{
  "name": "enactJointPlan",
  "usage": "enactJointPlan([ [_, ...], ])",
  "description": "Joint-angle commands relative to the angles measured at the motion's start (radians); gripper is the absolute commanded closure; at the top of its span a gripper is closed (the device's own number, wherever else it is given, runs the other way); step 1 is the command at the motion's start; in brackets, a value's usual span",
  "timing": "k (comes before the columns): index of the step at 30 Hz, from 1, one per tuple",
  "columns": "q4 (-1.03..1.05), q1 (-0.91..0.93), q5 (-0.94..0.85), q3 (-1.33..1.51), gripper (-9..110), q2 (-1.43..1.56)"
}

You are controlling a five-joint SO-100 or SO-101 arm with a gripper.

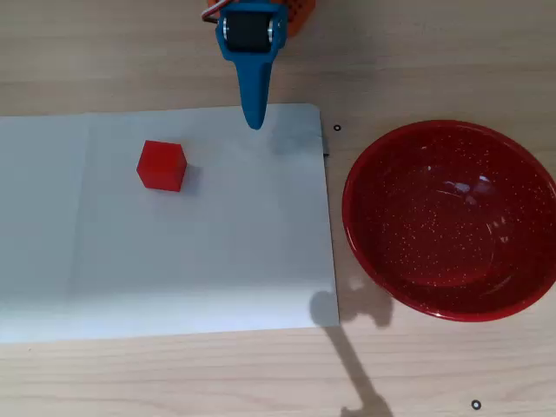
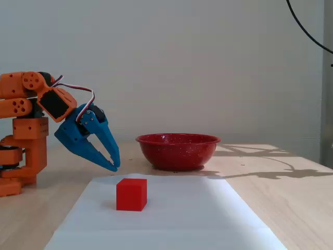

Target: Grasp the red cube and put it in the red bowl

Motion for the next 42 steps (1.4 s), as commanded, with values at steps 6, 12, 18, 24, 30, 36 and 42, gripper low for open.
enactJointPlan([
  [6, 0.002, -0.021, 0.0, 0.011, 101, 0.02],
  [12, 0.002, -0.021, 0.0, 0.011, 101, 0.02],
  [18, 0.002, -0.02, 0.002, 0.011, 101, 0.02],
  [24, 0.041, 0.003, 0.095, -0.043, 101, -0.015],
  [30, 0.155, -0.006, 0.147, -0.259, 101, -0.153],
  [36, 0.319, -0.044, 0.245, -0.538, 101, -0.318],
  [42, 0.508, -0.103, 0.318, -0.848, 101, -0.517],
])
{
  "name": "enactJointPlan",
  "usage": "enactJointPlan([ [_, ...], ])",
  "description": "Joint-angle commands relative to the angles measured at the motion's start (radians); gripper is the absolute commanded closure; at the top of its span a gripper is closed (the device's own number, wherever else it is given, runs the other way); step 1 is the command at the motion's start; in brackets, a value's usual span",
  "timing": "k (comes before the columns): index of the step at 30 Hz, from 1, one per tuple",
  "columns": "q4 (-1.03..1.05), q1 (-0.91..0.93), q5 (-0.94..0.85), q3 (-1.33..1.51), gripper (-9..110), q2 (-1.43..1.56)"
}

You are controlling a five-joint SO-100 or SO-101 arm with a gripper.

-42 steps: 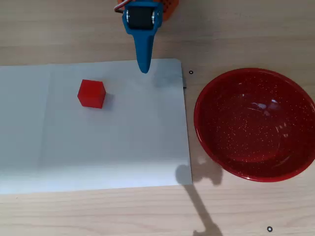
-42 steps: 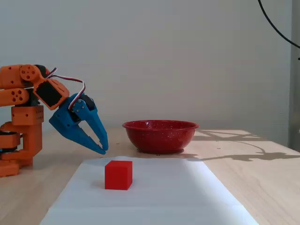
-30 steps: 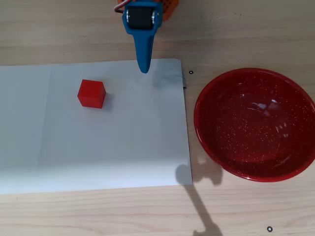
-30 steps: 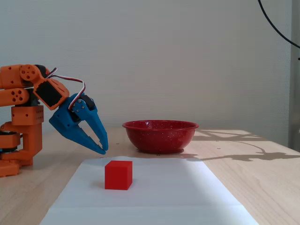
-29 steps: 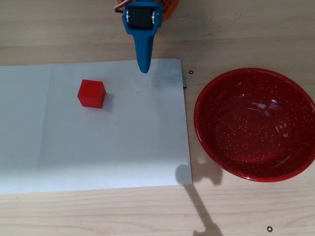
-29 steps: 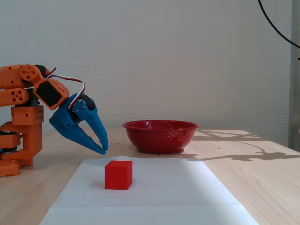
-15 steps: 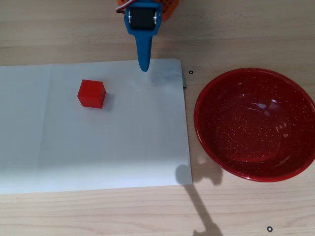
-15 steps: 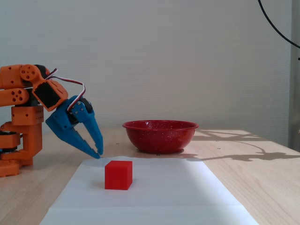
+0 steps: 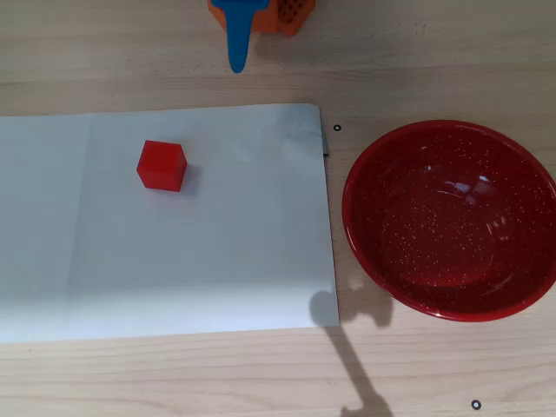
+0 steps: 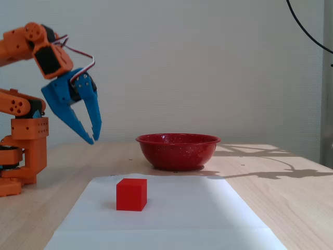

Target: Grasp the red cube and put it in the red bowl

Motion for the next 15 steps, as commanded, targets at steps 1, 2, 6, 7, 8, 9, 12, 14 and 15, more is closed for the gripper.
enactJointPlan([
  [1, 0.058, -0.04, 0.025, -0.218, 101, -0.066],
  [2, 0.078, -0.052, 0.035, -0.256, 101, -0.086],
  [6, 0.16, -0.103, 0.098, -0.413, 101, -0.187],
  [7, 0.173, -0.118, 0.109, -0.453, 101, -0.219],
  [8, 0.187, -0.135, 0.12, -0.488, 101, -0.252],
  [9, 0.201, -0.152, 0.132, -0.528, 101, -0.287],
  [12, 0.235, -0.199, 0.167, -0.637, 100, -0.394],
  [14, 0.252, -0.23, 0.187, -0.701, 97, -0.457],
  [15, 0.258, -0.244, 0.198, -0.727, 95, -0.486],
])
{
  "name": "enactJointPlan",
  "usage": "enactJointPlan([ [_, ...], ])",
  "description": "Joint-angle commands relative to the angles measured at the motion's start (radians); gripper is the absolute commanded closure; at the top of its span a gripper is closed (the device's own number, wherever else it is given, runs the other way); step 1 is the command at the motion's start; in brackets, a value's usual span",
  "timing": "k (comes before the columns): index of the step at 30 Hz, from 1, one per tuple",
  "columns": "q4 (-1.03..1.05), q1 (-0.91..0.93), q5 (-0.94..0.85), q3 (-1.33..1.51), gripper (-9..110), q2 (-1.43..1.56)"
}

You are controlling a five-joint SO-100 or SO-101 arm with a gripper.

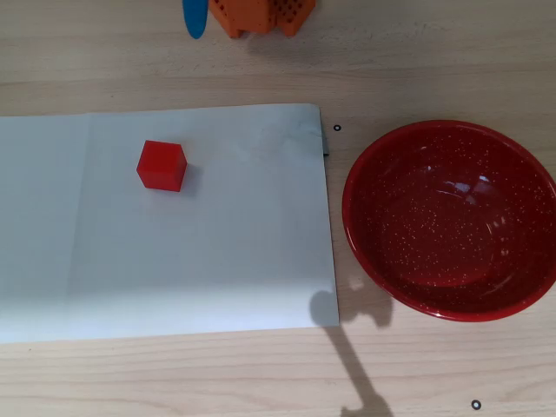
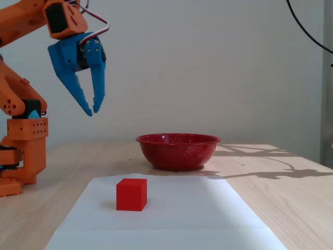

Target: Grasp the red cube and put it in the red bowl

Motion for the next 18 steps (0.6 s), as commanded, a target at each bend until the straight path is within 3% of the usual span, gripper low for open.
enactJointPlan([
  [1, 0.026, -0.055, 0.035, -0.156, 92, -0.037],
  [6, 0.074, -0.114, 0.052, -0.262, 78, -0.178],
  [13, 0.051, -0.167, 0.061, -0.258, 44, -0.281],
  [18, -0.005, -0.187, 0.072, -0.189, 35, -0.321],
])
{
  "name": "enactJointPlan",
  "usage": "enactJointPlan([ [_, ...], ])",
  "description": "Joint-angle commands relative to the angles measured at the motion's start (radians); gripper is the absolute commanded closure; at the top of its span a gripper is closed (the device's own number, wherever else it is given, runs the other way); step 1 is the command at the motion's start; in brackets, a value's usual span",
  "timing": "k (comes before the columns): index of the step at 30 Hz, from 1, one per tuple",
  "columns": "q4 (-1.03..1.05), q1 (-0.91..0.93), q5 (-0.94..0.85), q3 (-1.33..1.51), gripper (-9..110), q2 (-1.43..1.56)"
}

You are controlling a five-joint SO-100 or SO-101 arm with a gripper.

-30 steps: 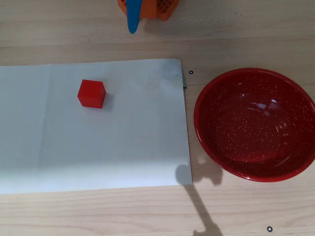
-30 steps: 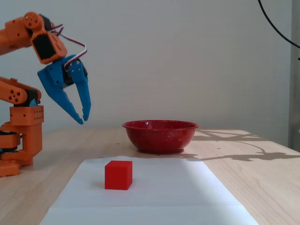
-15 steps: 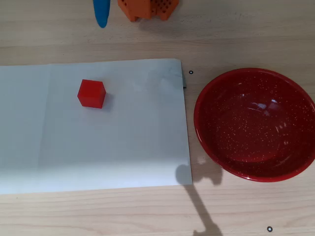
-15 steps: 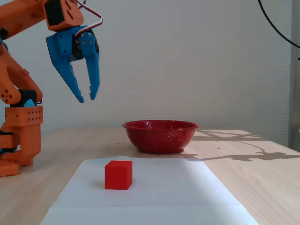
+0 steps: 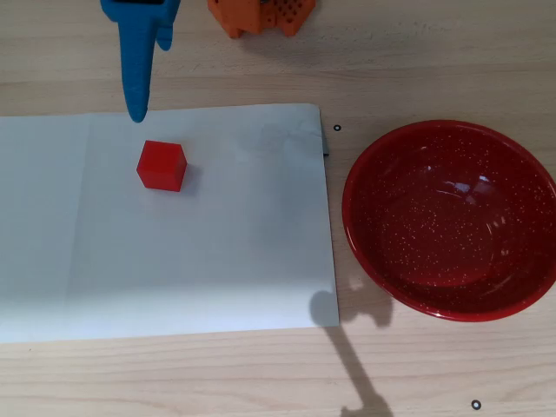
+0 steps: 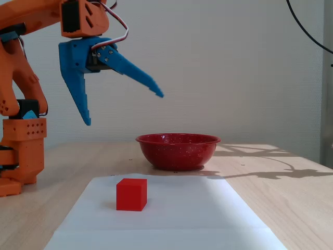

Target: Grasp the red cube and put it in the red bowl

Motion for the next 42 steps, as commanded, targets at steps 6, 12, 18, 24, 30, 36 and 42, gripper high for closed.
enactJointPlan([
  [6, -0.17, -0.046, 0.031, 0.086, 31, -0.002],
  [12, -0.276, -0.052, 0.038, 0.137, 27, -0.051],
  [18, -0.342, -0.055, 0.04, 0.141, 27, -0.129],
  [24, -0.416, -0.054, 0.032, 0.147, 27, -0.195],
  [30, -0.469, -0.049, 0.031, 0.164, 27, -0.252],
  [36, -0.545, -0.035, 0.029, 0.212, 27, -0.281],
  [42, -0.6, -0.02, 0.029, 0.261, 27, -0.293],
])
